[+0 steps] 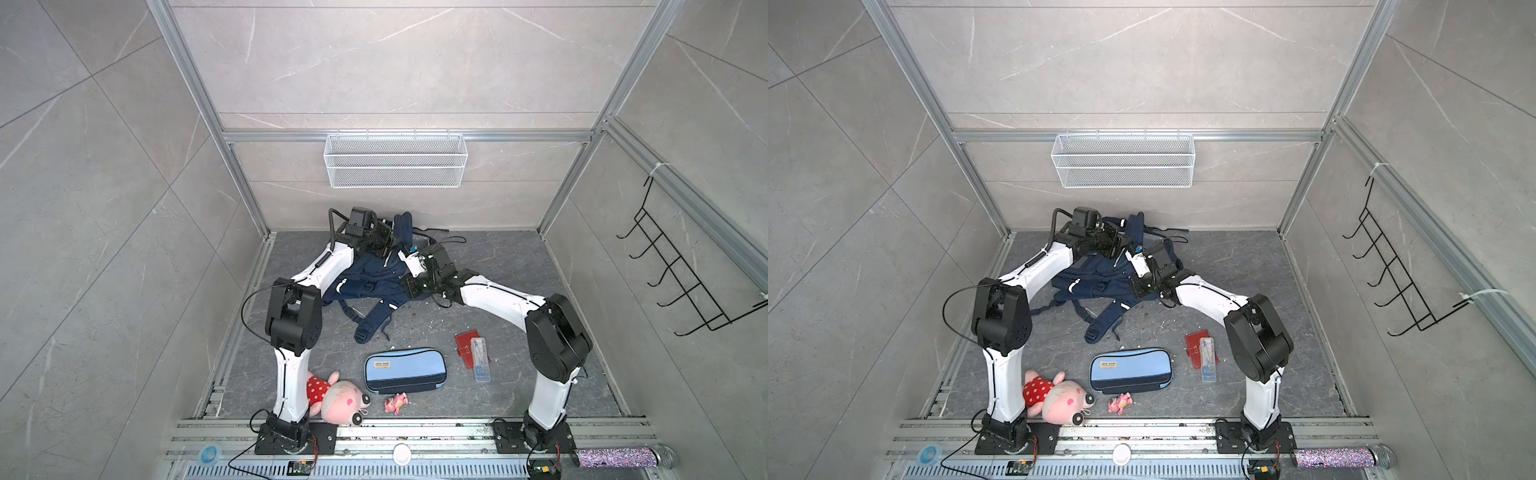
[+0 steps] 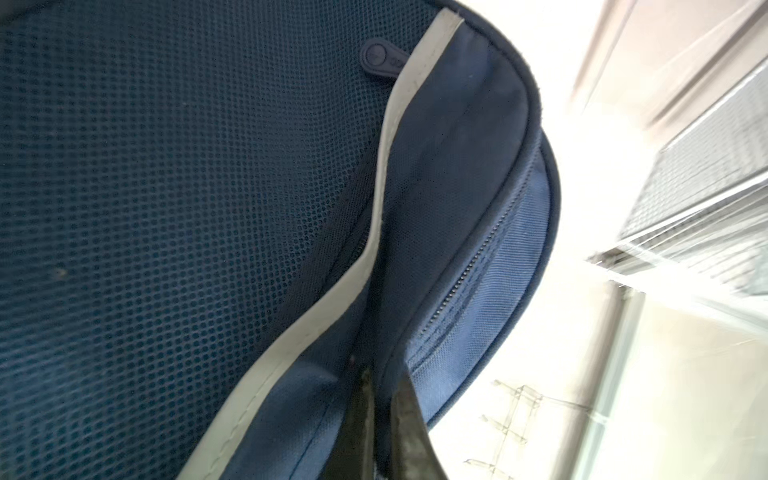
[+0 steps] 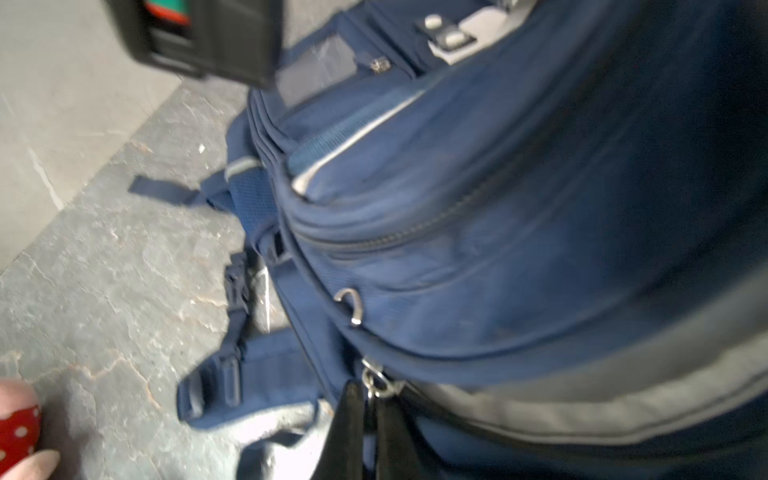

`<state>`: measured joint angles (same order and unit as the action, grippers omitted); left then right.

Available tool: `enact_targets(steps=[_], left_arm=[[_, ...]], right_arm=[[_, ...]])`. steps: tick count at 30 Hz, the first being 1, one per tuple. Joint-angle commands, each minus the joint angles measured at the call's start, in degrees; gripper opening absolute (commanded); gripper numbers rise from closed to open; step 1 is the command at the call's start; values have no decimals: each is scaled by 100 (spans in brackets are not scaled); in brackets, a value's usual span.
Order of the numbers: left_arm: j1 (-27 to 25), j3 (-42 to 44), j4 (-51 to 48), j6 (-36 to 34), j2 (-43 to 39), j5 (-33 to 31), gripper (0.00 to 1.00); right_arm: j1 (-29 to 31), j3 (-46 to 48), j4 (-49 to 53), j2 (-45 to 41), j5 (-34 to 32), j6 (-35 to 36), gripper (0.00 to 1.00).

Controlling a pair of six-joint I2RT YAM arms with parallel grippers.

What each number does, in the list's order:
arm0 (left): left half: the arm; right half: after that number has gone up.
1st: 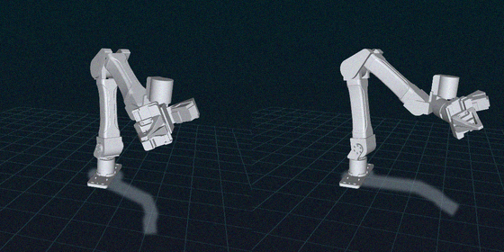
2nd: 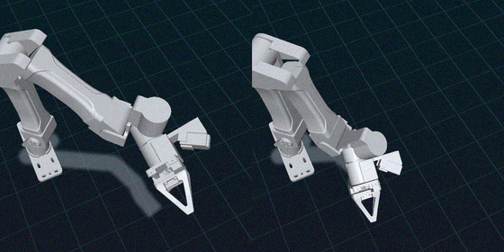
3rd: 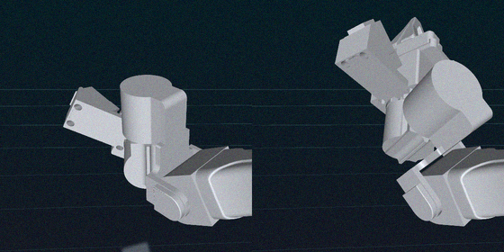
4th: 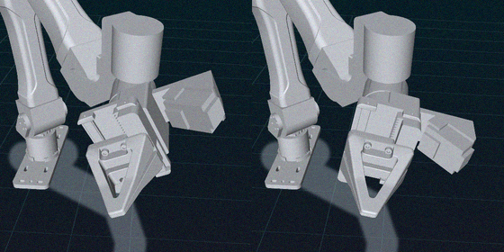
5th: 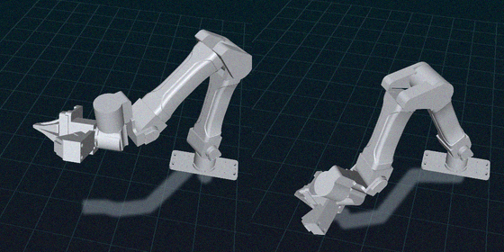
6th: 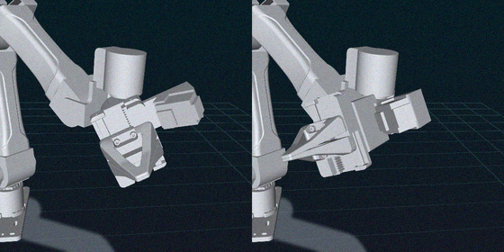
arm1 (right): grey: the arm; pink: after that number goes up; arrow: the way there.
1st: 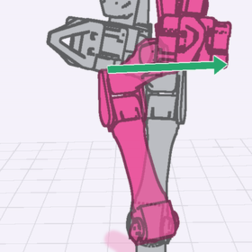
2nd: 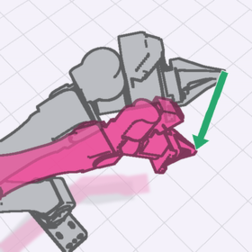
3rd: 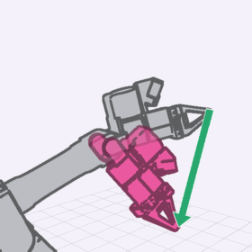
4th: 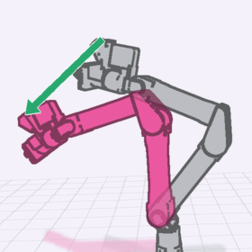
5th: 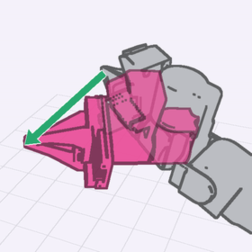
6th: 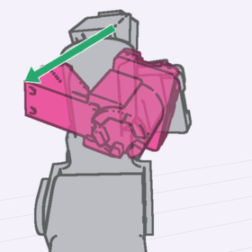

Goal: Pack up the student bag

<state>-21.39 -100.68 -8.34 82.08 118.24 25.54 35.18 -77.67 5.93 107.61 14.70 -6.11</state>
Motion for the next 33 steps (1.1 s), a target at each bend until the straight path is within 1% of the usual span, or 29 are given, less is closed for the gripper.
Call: enact_targets(steps=[1,4,7,10,14,17,19,23,25,29,33], left_arm=[[37,-136,2134,1162,-568,-822,0],[-97,-311,2163,1239,-474,-935,0],[-181,-424,2201,1342,-377,-963,0],[-220,-444,2221,1343,-363,-994,0],[-248,-417,2246,1343,-398,-1006,0],[-287,-309,2405,1623,-393,-1042,0],[-319,-251,2580,1811,-339,-1042,0],[-349,-250,2699,1921,-301,-1051,0],[-344,-257,2766,1960,-284,-1036,0],[-335,-205,2774,1909,-273,-1038,0],[-315,45,2788,1831,-316,-1066,0]], right_arm=[[416,-84,124,47,642,-73,0],[570,-205,12,172,766,-92,0],[689,-335,-173,407,895,-284,0],[708,-343,-626,682,1065,-752,0],[705,-493,-1012,997,1239,-1151,0],[709,-695,-1337,1253,1452,-1537,0],[731,-864,-1603,1486,1596,-1923,0],[796,-1127,-1967,1835,1691,-2401,1],[856,-1346,-1988,2003,1802,-2481,4],[993,-1786,-1730,2278,1992,-2386,7],[1011,-1834,-1929,2361,2119,-2543,9]])
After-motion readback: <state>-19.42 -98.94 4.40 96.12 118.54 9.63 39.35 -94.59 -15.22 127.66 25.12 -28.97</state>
